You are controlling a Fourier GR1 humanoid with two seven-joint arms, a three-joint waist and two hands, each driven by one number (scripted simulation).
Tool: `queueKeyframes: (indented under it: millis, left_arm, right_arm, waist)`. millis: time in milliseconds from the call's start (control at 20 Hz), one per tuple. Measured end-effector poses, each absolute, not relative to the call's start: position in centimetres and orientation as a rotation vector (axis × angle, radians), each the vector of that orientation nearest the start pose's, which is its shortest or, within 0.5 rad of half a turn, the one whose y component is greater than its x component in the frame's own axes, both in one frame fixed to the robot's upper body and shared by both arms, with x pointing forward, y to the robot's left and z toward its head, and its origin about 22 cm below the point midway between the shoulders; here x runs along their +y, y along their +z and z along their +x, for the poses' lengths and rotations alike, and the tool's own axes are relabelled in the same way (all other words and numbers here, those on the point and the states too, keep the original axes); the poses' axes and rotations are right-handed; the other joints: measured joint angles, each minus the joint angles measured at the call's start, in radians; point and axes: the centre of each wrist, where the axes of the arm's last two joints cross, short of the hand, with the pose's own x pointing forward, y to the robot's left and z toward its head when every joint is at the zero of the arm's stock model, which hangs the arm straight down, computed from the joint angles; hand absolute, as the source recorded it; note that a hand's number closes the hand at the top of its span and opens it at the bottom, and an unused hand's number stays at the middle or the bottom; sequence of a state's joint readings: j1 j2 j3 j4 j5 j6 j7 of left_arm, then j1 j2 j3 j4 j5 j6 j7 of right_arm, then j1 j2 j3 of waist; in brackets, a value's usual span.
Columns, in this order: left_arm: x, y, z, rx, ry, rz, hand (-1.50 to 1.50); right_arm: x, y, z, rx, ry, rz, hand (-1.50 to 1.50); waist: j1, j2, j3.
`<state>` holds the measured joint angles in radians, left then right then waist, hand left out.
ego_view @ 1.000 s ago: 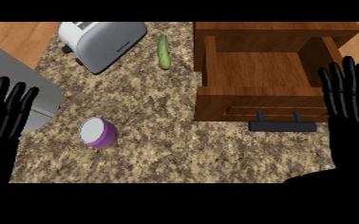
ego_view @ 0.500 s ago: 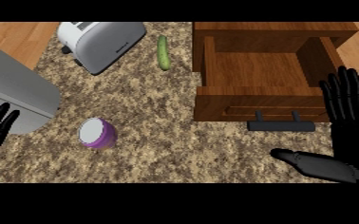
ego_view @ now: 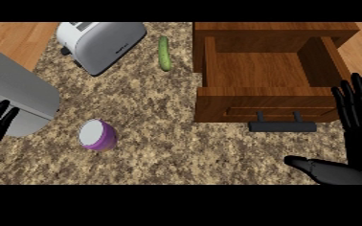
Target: Pick up the can, place it into the drawer and close the drawer
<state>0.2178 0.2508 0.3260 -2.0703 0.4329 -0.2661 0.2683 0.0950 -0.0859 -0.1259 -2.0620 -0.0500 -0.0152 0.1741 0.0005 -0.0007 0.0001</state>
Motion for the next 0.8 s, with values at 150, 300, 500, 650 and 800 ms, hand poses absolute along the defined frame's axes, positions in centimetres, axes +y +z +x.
queueKeyframes:
  millis: [150, 300, 500, 650, 800]
  left_arm:
    - [33.7, 9.5, 16.3, -1.661, -0.032, -0.029, -1.5]
    - [33.0, 8.2, 16.5, -1.637, -0.035, -0.026, -1.5]
    - [31.9, 6.2, 17.5, -1.607, -0.043, -0.011, -1.5]
    - [31.0, 4.3, 17.8, -1.59, -0.05, 0.004, -1.5]
    - [31.3, 2.4, 17.8, -1.571, -0.05, 0.013, -1.5]
  right_arm:
    - [-27.6, 10.1, 19.7, -1.806, -0.075, -0.169, -1.5]
    - [-27.6, 10.4, 19.7, -1.814, -0.073, -0.171, -1.5]
    - [-28.0, 10.5, 18.9, -1.822, -0.07, -0.175, -1.5]
    - [-28.2, 11.0, 18.5, -1.823, -0.072, -0.174, -1.5]
    - [-28.3, 10.6, 18.2, -1.828, -0.07, -0.181, -1.5]
  waist:
    - [0.001, 0.0, 0.0]
    - [0.0, 0.0, 0.0]
    - [-0.002, 0.0, 0.0]
    - [-0.003, 0.0, 0.0]
    - [-0.002, 0.0, 0.0]
